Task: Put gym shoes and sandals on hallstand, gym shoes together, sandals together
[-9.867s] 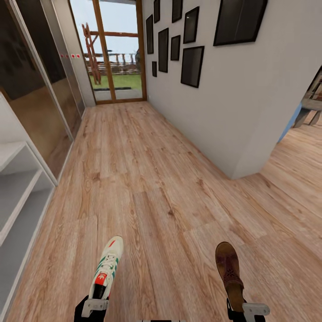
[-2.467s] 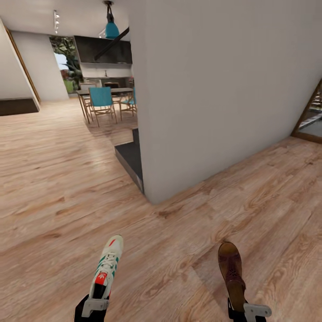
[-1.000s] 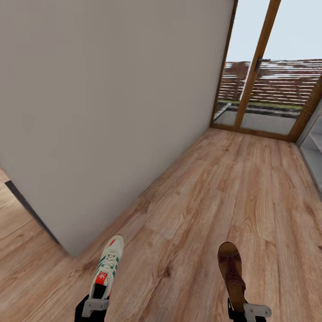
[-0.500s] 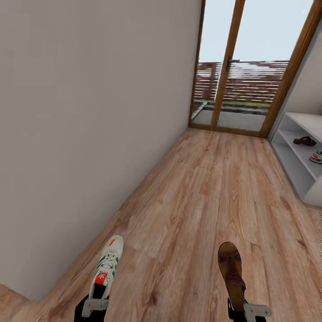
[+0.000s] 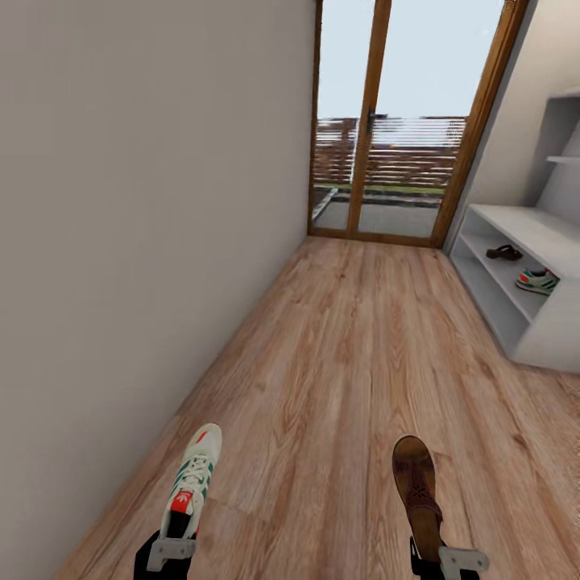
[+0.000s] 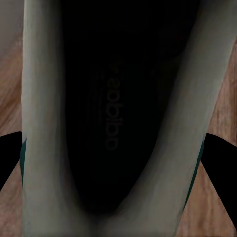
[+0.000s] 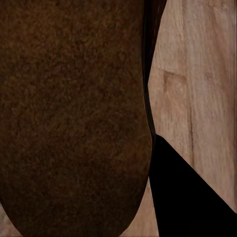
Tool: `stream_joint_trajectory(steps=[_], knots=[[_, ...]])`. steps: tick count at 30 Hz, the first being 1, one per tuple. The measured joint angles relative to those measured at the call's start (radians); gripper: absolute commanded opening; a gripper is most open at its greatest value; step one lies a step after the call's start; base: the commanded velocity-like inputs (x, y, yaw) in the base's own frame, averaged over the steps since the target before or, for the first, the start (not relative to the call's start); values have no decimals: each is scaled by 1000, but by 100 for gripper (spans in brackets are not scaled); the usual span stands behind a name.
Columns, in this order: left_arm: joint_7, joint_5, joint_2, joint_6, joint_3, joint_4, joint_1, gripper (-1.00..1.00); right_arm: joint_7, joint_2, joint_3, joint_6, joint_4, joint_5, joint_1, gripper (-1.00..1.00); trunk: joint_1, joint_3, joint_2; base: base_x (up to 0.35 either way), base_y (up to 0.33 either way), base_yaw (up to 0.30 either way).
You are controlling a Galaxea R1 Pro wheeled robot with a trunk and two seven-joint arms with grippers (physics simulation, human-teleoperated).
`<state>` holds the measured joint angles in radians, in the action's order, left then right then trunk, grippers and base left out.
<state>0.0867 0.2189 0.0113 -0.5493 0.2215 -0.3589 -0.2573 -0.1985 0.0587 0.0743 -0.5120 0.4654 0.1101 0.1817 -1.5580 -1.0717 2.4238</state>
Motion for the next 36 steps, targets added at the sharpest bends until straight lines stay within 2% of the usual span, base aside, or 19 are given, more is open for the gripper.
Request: stream_joint_trajectory(steps=[36], knots=[[0,0,0,0,0,0,0,-100,0,-6,0,0,7,0,0,-100,0,2,0,335,0,-289]])
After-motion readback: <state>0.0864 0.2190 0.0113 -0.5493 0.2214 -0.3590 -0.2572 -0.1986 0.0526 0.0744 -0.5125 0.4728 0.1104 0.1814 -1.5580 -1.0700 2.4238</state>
